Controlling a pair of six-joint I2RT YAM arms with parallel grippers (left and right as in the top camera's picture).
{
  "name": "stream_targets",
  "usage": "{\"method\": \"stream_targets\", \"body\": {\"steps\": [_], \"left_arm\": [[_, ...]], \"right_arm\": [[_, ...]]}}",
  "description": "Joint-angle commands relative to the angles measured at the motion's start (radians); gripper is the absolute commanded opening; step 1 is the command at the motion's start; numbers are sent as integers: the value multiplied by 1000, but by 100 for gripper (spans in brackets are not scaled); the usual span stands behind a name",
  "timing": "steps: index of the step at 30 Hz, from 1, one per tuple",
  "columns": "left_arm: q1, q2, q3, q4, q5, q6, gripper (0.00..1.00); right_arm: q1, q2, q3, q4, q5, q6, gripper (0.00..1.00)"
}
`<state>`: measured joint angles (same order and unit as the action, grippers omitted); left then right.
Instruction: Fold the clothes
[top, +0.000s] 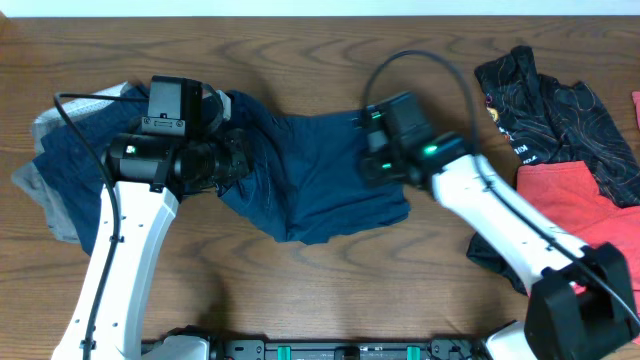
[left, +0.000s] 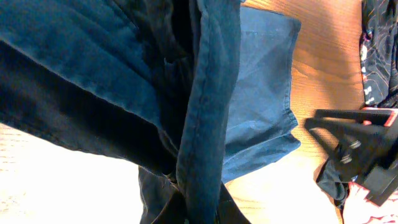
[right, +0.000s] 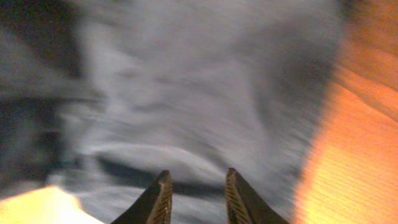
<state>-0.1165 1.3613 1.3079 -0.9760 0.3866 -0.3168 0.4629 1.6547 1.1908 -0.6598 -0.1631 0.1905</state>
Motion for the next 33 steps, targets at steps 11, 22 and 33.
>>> {"method": "stream_targets", "body": {"steps": [11,22,33], "left_arm": [[-116,42,20,127,14,-64,6],[-334,235,20,406,14,-222,6],[-414,274,20,448,95,-264,23]], "right_arm": [[-51,233,-81,-74,50,-2,13],[28,275,-95,-148,-24,95,15],[-86,220,-35,-243,113,130,25]]}}
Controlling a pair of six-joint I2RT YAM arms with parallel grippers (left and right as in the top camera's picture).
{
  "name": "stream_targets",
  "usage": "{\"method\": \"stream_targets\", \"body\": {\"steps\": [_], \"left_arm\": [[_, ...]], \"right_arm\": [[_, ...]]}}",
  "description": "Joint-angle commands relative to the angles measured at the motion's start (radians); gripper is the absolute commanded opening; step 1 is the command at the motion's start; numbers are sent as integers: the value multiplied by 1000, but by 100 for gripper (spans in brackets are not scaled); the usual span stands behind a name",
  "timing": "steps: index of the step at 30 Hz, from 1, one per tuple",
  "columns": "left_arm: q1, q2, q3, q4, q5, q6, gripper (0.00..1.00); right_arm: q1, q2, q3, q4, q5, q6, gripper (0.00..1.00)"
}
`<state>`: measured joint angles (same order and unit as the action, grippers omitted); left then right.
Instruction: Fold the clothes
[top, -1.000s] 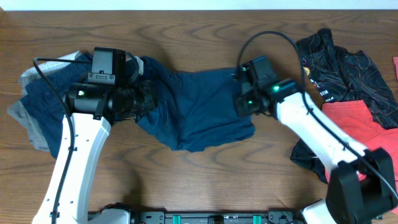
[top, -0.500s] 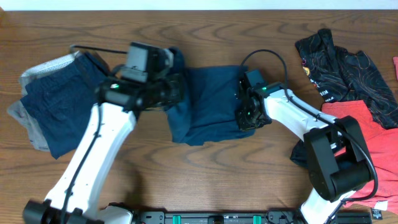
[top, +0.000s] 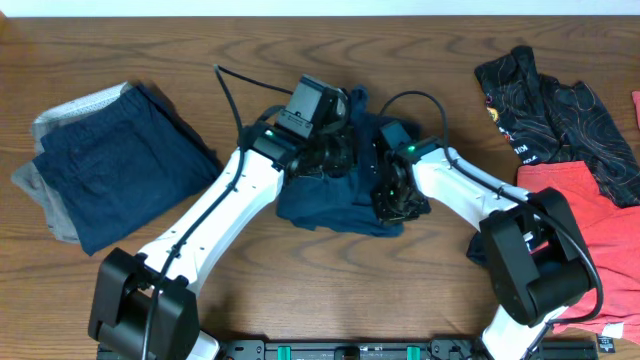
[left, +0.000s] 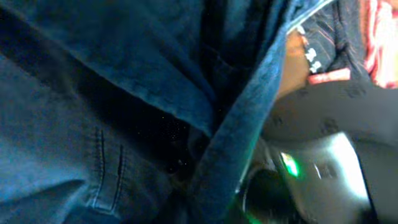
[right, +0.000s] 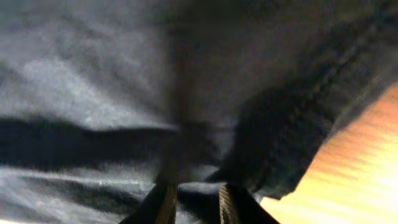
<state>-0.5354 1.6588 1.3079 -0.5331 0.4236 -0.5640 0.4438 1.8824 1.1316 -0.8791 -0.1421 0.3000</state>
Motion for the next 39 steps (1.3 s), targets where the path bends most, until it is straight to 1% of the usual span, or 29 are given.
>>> {"method": "stream_targets", "body": {"steps": [1,2,4,5,7,9,13,14,17,21,23,27,30,31,32,33,34,37,38,39], "left_arm": [[11,-33,20,6,70,-4,25],[17,-41,20,6,75,16,27],[35,-58,20,12,74,65,41],[47,-63,20,19,74,83,43],[76,-66,20,41,74,96,43],[108,-63,20,60,57,97,43],[151,-41,20,65,-85,100,43],[157,-28,20,65,-115,100,43],[160,19,20,66,-137,113,43],[150,106,20,55,-124,115,43],[145,148,20,40,-110,115,43],[129,235,20,-26,-110,115,43],[113,289,20,-92,-108,115,43],[108,304,20,-123,-101,115,41],[101,313,20,-156,-95,116,35],[94,322,20,-198,-95,116,33],[89,327,20,-235,-95,117,31],[65,329,20,-370,-82,118,31],[55,326,20,-422,-46,118,31],[44,324,20,-465,-11,118,31]], "right_arm": [[-95,-28,49,-46,105,21,26],[-124,-50,76,-71,117,21,27],[-177,-98,127,-110,119,13,29],[-200,-122,149,-126,119,13,30],[-240,-175,188,-146,98,0,32],[-260,-229,207,-145,7,-53,32],[-233,-282,207,-137,-149,-143,32],[-217,-282,206,-137,-166,-161,32],[-148,-261,184,-113,-184,-179,40],[-61,-196,151,-86,-184,-169,39],[-26,-156,129,-74,-184,-142,38],[18,-73,87,-74,-183,-109,32],[28,-24,52,-72,-178,-77,30],[27,-15,41,-73,-165,-62,29],[26,-8,29,-73,-144,-44,29],[22,-3,15,-74,-103,-18,29],[18,-2,5,-75,-65,0,29],[-12,-2,-10,-72,93,43,32],[-29,-2,-10,-61,153,55,38],[-50,-2,-10,-37,198,55,40]]}}
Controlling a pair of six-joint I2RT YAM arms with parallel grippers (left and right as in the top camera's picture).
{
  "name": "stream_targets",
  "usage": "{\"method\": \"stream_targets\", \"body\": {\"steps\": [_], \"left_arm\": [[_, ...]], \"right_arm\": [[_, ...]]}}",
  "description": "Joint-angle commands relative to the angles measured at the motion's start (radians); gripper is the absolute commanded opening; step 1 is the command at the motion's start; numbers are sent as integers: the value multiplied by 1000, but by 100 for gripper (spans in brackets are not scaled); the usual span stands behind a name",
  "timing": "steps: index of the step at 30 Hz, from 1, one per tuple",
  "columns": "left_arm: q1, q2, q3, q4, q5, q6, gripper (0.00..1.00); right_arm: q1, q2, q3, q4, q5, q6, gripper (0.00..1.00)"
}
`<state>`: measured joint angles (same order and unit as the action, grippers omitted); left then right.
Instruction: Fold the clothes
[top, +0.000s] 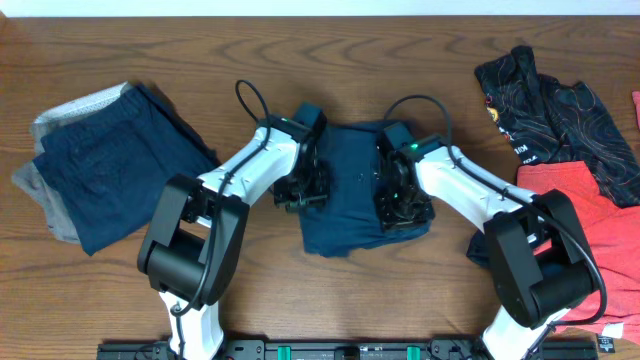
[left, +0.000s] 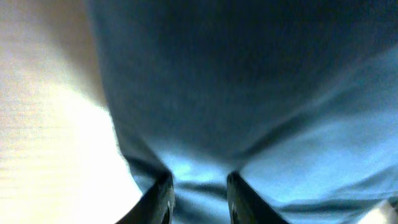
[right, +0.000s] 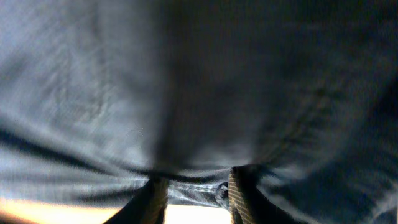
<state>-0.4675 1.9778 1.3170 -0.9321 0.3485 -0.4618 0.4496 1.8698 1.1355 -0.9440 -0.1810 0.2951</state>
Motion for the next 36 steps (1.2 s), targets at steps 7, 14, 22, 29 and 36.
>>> {"method": "stream_targets", "body": {"steps": [7,14,22,29,36], "left_arm": [[-129,-82,11,-192,185,-7,36],[-114,-271,11,-14,-269,39,71],[49,-251,11,429,-367,225,70],[129,-112,11,622,-211,225,65],[124,21,11,584,-172,225,32]], "right_arm": [[-163,11,-6,332,207,-99,45],[-173,-14,53,301,188,-146,54],[-165,-175,64,197,37,-109,59],[-102,-193,56,113,-119,-109,45],[6,-153,26,170,-110,-114,45]]}}
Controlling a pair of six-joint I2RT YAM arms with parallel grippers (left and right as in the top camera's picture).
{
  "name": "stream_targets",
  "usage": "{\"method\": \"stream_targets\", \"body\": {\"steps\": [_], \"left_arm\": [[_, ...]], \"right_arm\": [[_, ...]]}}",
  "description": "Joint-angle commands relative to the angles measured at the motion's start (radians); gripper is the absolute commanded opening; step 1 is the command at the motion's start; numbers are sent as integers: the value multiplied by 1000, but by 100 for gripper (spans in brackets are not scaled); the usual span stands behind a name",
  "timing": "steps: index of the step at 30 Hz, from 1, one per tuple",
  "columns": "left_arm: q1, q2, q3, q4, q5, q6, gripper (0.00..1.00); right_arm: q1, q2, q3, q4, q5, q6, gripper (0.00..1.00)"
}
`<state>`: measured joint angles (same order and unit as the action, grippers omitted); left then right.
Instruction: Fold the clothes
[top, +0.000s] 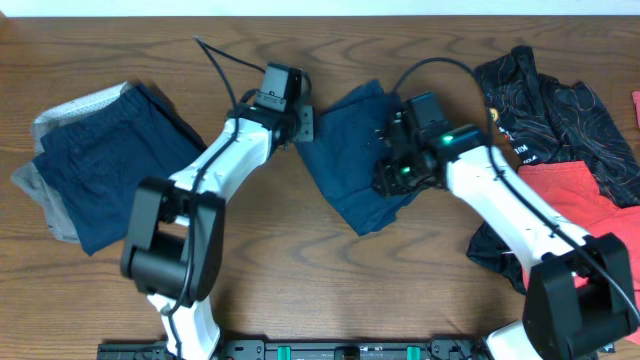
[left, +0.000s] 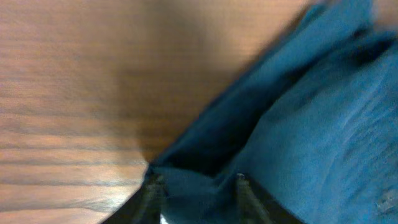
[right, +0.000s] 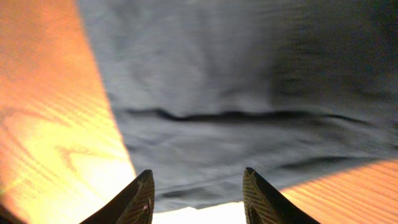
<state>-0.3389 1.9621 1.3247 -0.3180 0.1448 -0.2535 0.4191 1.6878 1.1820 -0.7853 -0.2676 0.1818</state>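
The blue garment (top: 350, 165) lies folded into a compact, tilted shape at the table's middle; it also fills the left wrist view (left: 311, 112) and the right wrist view (right: 236, 81). My left gripper (top: 300, 122) is at its upper left edge. In its own view the left gripper (left: 196, 185) has its fingers apart with the cloth's edge lying between them. My right gripper (top: 392, 180) hovers over the garment's right side. Seen from its wrist, the right gripper (right: 198, 186) is wide open and holds nothing.
A folded navy garment (top: 105, 165) rests on a grey one (top: 40, 190) at the far left. A black patterned garment (top: 550, 100) and a red one (top: 585, 205) lie at the right. Bare wooden table (top: 300, 290) runs along the front.
The blue garment has shifted toward the back and now lies tilted. My left gripper has moved from its left side to its upper left edge. The right gripper's fingers stand wider apart.
At first the blue garment lay spread wide, my left gripper holding its left end near the left pile. Then that end was over by the right gripper, the cloth bunched. Then it lay folded with both grippers on it, and now it sits tilted farther back.
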Motion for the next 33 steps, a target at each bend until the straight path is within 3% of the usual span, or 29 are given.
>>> {"method": "stream_targets", "body": {"steps": [1,6,9,15,19,23,24,26,28,33], "left_arm": [[-5,47,3,-57,31,17,27],[-5,63,3,-249,32,17,19],[-7,63,3,-415,32,-12,11],[-15,60,3,-702,179,-16,6],[-16,13,3,-759,225,-12,6],[-16,-82,3,-695,195,-12,6],[-16,-105,3,-665,170,-13,9],[-16,-131,3,-605,127,-13,64],[-16,-134,3,-523,102,-13,93],[-13,-87,3,-422,98,-14,98]], "right_arm": [[46,40,-22,12,-21,0,44],[67,138,-25,9,-21,-7,44],[65,203,-25,-3,5,-7,37],[52,265,-25,-29,256,47,38],[42,266,-25,-22,351,56,43],[40,266,-25,-21,354,49,45],[40,266,-25,-20,353,49,45],[40,266,-25,-19,344,49,46],[40,266,-25,-23,341,49,46],[40,266,-25,-23,334,49,47]]}}
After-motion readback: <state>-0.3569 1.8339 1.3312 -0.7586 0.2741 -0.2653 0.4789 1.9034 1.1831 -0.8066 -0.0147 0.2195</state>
